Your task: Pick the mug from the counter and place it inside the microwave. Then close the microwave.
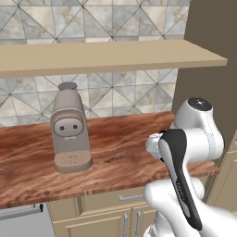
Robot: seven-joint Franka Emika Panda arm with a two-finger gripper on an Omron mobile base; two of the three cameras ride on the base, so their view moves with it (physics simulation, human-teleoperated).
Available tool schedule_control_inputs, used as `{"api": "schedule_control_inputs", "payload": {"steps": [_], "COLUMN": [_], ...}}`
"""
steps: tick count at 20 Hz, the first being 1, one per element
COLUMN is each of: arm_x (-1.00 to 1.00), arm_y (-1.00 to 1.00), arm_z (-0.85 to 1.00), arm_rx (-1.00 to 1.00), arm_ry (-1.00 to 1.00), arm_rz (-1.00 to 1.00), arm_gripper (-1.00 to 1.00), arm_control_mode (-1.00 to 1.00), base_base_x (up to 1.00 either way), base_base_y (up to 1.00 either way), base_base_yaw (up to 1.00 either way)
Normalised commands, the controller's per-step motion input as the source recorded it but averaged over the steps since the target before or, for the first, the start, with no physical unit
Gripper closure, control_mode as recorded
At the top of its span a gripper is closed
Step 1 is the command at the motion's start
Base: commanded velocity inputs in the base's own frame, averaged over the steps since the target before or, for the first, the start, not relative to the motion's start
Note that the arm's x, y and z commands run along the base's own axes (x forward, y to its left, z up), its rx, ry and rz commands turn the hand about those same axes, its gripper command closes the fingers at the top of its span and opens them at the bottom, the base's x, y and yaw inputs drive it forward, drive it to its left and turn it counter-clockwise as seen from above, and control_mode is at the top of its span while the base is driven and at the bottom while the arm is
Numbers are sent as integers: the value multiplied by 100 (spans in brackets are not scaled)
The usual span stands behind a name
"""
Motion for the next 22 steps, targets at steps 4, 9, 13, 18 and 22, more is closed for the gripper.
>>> {"api": "schedule_control_inputs", "payload": {"steps": [4,9,13,18,22], "arm_x": [0,0,0,0,0], "arm_y": [0,0,0,0,0], "arm_z": [0,0,0,0,0], "arm_rx": [0,0,0,0,0], "arm_ry": [0,0,0,0,0], "arm_rz": [0,0,0,0,0], "arm_gripper": [100,100,100,100,100], "arm_control_mode": [-100,100,100,100,100], "base_base_x": [0,-1,-38,-29,-37], "base_base_y": [0,1,27,42,26], "base_base_yaw": [0,0,-36,-47,-44]}}
